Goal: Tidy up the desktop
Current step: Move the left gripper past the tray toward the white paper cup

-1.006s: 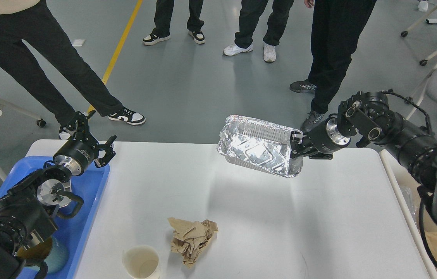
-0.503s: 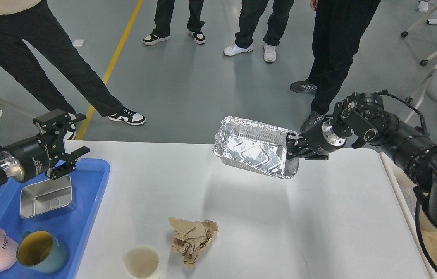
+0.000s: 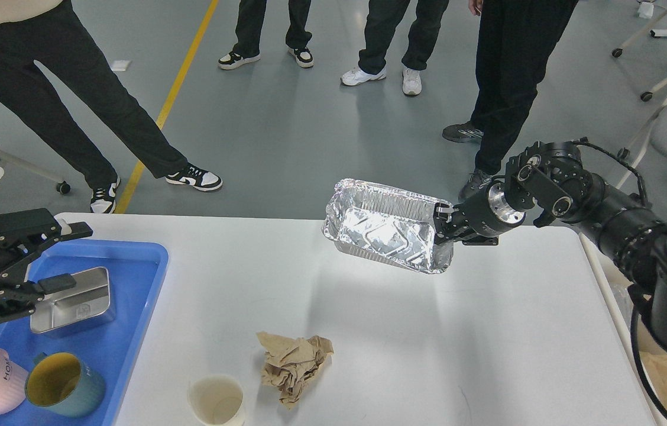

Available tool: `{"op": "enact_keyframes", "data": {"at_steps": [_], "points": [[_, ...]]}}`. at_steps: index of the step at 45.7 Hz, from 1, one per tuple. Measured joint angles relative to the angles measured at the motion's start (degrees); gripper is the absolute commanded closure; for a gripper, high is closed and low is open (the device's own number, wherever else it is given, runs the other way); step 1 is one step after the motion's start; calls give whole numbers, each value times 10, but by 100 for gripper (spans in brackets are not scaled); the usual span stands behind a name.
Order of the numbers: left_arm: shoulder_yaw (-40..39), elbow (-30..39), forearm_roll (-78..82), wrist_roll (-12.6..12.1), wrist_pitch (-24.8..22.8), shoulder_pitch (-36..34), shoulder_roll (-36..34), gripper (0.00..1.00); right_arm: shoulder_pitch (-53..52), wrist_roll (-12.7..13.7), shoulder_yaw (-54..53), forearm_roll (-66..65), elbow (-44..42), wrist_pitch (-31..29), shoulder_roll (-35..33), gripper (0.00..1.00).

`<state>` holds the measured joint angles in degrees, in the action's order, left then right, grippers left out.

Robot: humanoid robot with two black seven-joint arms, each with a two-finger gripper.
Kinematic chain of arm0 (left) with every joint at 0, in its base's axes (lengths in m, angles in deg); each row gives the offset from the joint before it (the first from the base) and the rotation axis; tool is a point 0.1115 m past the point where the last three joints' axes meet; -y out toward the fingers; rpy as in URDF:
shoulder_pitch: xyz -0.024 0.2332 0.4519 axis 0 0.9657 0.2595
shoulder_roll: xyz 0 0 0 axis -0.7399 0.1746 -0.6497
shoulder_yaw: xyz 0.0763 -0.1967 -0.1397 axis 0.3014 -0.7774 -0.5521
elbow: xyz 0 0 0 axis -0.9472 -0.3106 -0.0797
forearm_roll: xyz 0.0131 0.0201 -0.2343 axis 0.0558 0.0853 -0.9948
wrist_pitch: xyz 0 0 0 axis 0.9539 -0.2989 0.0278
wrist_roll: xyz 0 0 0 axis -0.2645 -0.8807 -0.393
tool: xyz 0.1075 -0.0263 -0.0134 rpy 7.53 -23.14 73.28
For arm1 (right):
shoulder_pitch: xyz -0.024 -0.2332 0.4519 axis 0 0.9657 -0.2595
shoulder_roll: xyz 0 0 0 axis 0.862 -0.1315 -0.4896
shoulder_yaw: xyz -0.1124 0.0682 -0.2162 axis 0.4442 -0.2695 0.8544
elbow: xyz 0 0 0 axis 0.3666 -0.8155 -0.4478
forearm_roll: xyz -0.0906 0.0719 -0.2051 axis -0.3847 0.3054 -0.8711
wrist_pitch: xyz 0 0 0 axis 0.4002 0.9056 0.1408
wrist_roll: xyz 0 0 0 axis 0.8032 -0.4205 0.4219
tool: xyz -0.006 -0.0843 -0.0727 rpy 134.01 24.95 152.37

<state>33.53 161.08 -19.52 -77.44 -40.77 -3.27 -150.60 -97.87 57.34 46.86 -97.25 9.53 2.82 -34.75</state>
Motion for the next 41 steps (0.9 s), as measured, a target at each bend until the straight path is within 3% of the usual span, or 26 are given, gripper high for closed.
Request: {"op": "enact_keyframes", "data": {"at_steps": [9,29,37,41], "points": [[-1,0,7,-31,-50,-50,-30,8,0,0,0,0,0,0,0,100],[-1,0,13,-46,-88,-73,-57,8,0,0,0,0,0,0,1,100],[-1,-1,30,-57,-101,-76,-45,8,0,0,0,0,0,0,1,100],[2,-1,50,-76,-122,-71,-15,8,0,0,0,0,0,0,1,100]]}}
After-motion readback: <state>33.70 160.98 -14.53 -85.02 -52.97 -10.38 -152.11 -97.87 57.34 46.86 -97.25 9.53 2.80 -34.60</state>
